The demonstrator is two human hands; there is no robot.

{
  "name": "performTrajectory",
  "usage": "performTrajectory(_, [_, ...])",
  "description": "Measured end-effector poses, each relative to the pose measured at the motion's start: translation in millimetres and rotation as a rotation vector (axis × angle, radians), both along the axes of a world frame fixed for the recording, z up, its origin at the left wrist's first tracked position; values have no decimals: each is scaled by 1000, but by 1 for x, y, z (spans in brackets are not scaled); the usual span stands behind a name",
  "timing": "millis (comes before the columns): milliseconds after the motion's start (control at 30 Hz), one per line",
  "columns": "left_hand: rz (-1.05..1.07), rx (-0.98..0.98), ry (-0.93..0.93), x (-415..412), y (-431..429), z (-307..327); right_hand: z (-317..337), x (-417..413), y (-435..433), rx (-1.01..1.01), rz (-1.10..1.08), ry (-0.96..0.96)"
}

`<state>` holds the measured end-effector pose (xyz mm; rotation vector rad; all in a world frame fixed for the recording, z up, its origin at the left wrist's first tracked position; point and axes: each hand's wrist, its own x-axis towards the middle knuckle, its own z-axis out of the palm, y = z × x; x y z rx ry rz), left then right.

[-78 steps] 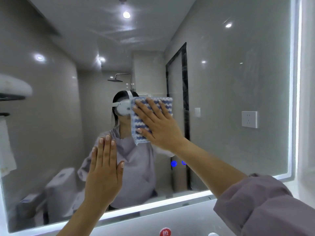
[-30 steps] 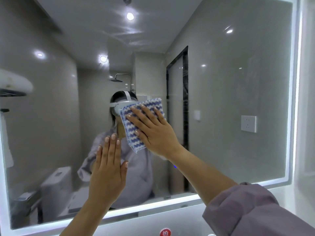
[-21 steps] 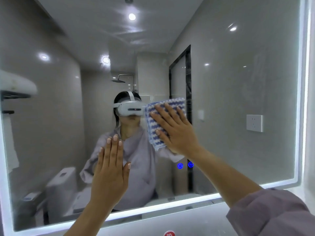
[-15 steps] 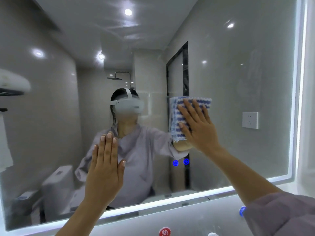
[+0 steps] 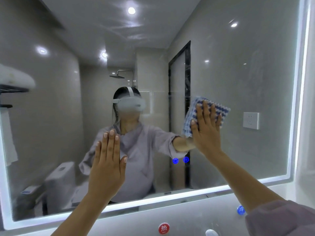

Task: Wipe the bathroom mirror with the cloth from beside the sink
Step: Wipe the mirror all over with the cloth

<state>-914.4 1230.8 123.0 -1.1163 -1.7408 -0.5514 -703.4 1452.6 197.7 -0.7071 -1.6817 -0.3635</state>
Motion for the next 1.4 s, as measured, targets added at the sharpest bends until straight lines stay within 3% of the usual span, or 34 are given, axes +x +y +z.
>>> performTrajectory(200, [-17,23,21,-4,2,-2,8,-37,-34,185,40,-227])
performTrajectory(567, [13,-11,11,-2,0,-1,20,-68,-74,241,76,-419])
performTrajectory(1000, [32,0,55,-3,-1,-1,18,-14,-19,317,24,-320])
performTrajectory(1400, [57,-25,19,0,-3,0,7,28,14,33,-67,-171])
